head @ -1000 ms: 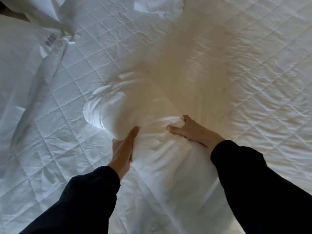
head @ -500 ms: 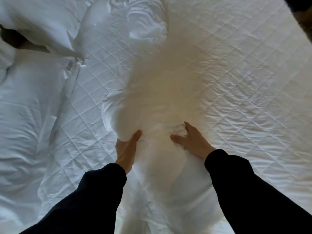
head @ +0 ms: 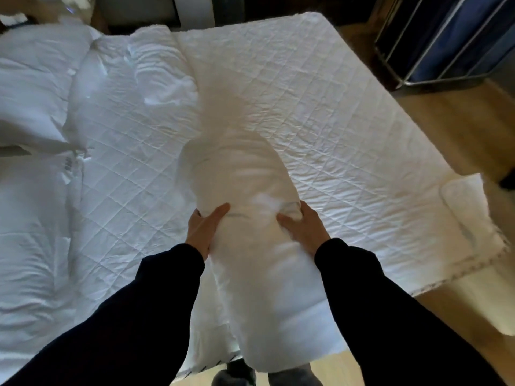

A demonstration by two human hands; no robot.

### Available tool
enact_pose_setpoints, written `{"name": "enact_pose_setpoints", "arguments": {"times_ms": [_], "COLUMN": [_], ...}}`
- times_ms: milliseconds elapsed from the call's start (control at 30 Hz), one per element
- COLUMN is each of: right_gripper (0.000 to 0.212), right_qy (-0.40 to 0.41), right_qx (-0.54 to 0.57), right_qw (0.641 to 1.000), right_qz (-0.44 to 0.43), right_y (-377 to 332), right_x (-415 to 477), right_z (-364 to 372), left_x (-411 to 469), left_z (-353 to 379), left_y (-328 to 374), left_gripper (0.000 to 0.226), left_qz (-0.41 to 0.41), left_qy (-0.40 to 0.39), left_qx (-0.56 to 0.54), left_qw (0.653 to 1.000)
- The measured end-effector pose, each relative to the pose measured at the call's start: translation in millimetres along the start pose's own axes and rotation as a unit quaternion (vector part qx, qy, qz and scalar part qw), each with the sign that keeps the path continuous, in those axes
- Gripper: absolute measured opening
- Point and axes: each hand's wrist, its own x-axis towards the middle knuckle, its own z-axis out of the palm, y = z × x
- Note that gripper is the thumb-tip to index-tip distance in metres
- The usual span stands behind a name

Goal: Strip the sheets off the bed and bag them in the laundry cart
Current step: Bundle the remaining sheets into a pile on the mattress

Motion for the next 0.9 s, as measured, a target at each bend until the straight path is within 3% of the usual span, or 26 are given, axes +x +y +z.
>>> {"name": "enact_pose_setpoints", "arguments": {"times_ms": [100,333,467,600,700,900], "right_gripper": [0.05,0.068,0.099,0.086,0.094,0.076], "right_qy": [0.051,0.182,0.235,0.267,0.311,0.369], "right_qx": [0.011,0.103,0.11,0.136,0.136,0.154], "right_qw": [0.999,0.977,0.965,0.952,0.938,0.913], "right_qz": [0.018,0.028,0.043,0.065,0.066,0.08], "right_y": [7.9,33.5,34.5,42.5,44.6,59.5], "right_x": [-15.9,-65.9,-98.2,-111.5,-110.5,-98.1], "right_z": [-43.7,-179.7,-260.8,-331.2,-374.7,-440.7], "left_x": [-16.4,-74.2,-113.2,-141.4,-150.9,-165.1], "left_z": [44.3,195.1,283.6,361.1,414.2,504.3], "left_y": [9.5,26.3,28.5,31.4,34.6,36.2], "left_gripper": [0.063,0.042,0.088,0.09,0.086,0.08], "left_qz": [0.006,0.07,0.123,0.145,0.146,0.155], "left_qy": [-0.032,-0.15,-0.235,-0.289,-0.349,-0.415], "left_qx": [0.042,0.113,0.132,0.154,0.153,0.18], "left_qw": [0.999,0.98,0.955,0.934,0.913,0.878]}}
